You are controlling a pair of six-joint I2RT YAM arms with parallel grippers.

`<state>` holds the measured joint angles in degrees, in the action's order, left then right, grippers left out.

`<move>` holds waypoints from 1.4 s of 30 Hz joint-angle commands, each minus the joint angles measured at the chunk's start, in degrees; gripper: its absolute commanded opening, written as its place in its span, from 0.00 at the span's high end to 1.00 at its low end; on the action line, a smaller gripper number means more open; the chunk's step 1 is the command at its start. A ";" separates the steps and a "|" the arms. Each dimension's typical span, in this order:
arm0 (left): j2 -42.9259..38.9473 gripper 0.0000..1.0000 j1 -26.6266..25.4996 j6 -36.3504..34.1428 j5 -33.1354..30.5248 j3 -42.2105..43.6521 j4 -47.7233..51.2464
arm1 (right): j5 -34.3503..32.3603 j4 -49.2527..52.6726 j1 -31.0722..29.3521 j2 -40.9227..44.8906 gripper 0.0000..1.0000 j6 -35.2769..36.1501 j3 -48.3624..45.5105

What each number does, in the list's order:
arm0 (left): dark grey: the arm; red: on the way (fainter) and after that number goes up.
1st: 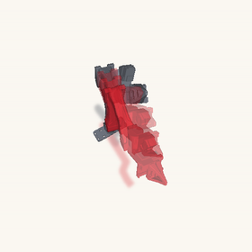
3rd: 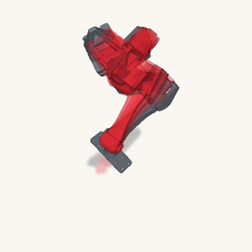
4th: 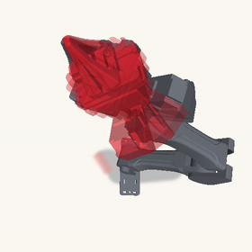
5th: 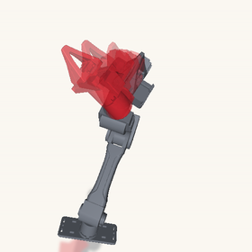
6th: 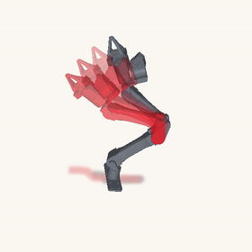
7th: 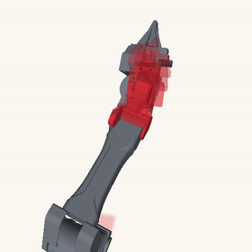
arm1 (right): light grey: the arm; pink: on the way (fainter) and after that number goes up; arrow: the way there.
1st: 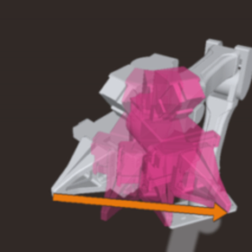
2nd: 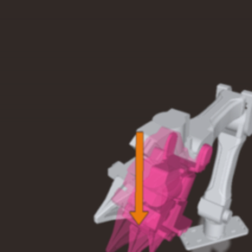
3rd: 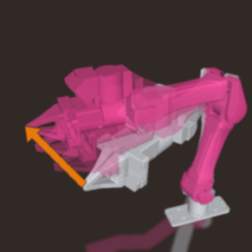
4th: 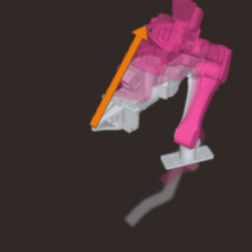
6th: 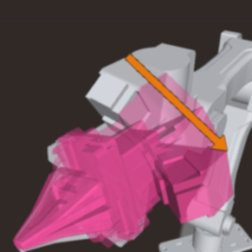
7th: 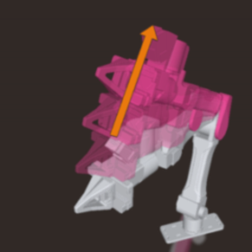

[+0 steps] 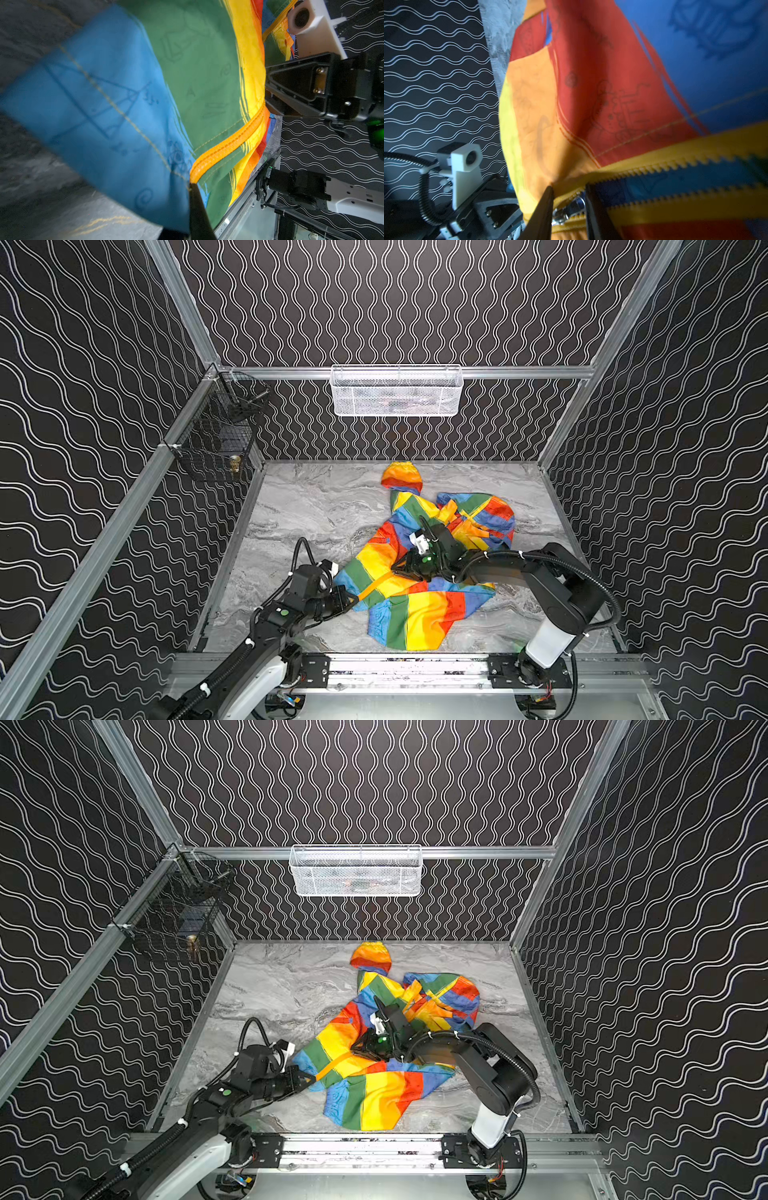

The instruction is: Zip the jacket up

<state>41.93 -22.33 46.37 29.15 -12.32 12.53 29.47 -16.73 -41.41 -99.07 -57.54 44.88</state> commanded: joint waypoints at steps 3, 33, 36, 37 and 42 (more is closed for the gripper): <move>0.12 1.00 0.05 0.04 0.21 0.03 -1.37 | 1.42 -3.51 -0.08 1.24 0.74 -1.69 -0.50; -1.12 1.00 0.09 0.17 0.04 0.59 -0.06 | 1.64 -6.23 0.45 5.54 0.92 -3.90 -3.16; -1.21 0.91 0.09 0.46 0.27 0.51 -0.35 | 1.64 -5.96 0.45 5.56 0.93 -3.80 -2.97; -1.43 0.82 0.08 0.72 0.63 0.47 -0.66 | 1.64 -5.92 0.45 5.47 0.94 -3.83 -2.96; -6.19 0.56 0.08 1.69 -3.09 -2.95 8.88 | 1.19 -5.68 0.54 5.20 0.97 -3.63 -3.53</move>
<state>37.71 -22.33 47.70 28.36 -13.54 16.08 30.50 -20.56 -40.86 -93.89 -60.75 41.71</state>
